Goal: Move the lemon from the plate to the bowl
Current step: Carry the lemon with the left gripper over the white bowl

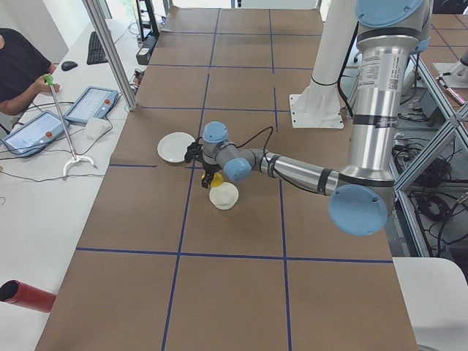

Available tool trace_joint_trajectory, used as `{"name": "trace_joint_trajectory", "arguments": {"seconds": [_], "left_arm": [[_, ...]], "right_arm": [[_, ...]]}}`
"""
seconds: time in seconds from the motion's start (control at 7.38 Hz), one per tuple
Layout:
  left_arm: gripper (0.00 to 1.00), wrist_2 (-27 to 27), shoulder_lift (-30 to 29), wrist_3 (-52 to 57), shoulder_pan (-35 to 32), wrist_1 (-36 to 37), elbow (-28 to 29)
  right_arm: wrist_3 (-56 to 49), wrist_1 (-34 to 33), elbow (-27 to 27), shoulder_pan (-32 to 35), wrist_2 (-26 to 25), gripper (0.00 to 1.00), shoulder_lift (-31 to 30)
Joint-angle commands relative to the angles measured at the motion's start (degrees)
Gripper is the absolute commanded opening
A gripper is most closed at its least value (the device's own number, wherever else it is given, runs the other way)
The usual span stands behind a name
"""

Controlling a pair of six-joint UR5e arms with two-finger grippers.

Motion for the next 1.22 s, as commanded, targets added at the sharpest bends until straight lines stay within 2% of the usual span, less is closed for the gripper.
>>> {"name": "trace_joint_trajectory", "arguments": {"seconds": [0.0,0.81,0.95,1.08], "left_arm": [[0.00,1.5,4.1,0.4,0.4,0.4,-4.0],[0.01,1.6,3.4,-1.2,3.2,-0.1,-0.4],[0.07,1.6,2.8,-1.2,3.3,-0.1,-0.1],[0.25,1.6,2.7,-0.8,3.3,-0.1,-0.1]], "right_arm": [[0.0,0.0,0.0,0.0,0.0,1.00,0.0],[0.0,0.0,0.0,0.0,0.0,1.00,0.0],[0.0,0.0,0.0,0.0,0.0,1.00,0.0],[0.0,0.0,0.0,0.0,0.0,1.00,0.0]]}}
